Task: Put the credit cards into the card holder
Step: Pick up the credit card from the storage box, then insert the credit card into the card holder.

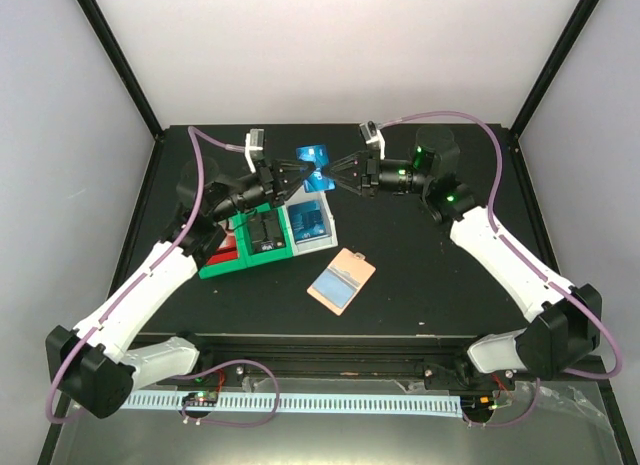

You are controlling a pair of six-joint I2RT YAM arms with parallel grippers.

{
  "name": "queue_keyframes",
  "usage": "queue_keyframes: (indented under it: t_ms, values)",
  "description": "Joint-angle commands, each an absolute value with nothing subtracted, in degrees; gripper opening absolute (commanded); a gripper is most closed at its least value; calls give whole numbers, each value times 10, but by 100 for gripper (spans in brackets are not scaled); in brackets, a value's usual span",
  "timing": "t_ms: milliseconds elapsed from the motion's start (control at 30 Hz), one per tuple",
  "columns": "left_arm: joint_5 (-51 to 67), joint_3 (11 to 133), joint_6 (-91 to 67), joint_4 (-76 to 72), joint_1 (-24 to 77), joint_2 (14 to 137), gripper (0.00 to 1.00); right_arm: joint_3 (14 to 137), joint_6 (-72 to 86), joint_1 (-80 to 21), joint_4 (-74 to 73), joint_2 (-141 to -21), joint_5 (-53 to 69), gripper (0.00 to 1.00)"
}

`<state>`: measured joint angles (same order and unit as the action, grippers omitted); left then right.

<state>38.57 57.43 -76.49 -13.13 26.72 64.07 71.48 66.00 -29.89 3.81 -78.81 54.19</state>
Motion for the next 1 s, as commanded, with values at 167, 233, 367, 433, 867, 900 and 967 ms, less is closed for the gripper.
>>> queue_keyframes:
  t_ms: [167, 233, 367, 433, 867, 900, 967]
  values:
    - [359, 570, -580, 64, 279, 581, 58, 699, 562, -301, -24, -760, 542, 1]
    - [320, 551, -511, 113, 279, 558, 76, 671, 489, -301, -79, -738, 516, 1]
    - [267, 475, -428, 149, 281, 502, 99, 595, 365, -300, -175, -689, 452, 1]
    - [259, 426, -410, 134, 281, 484, 99, 557, 314, -299, -216, -671, 396, 1]
    - [204, 236, -479, -33, 371, 548, 77, 471, 191, -300, -209, -797, 335, 1]
    - [193, 237, -483, -35, 381, 564, 73, 477, 183, -300, -211, -815, 330, 1]
    - [170, 240, -493, -39, 397, 594, 65, 481, 174, -300, -211, -845, 323, 1]
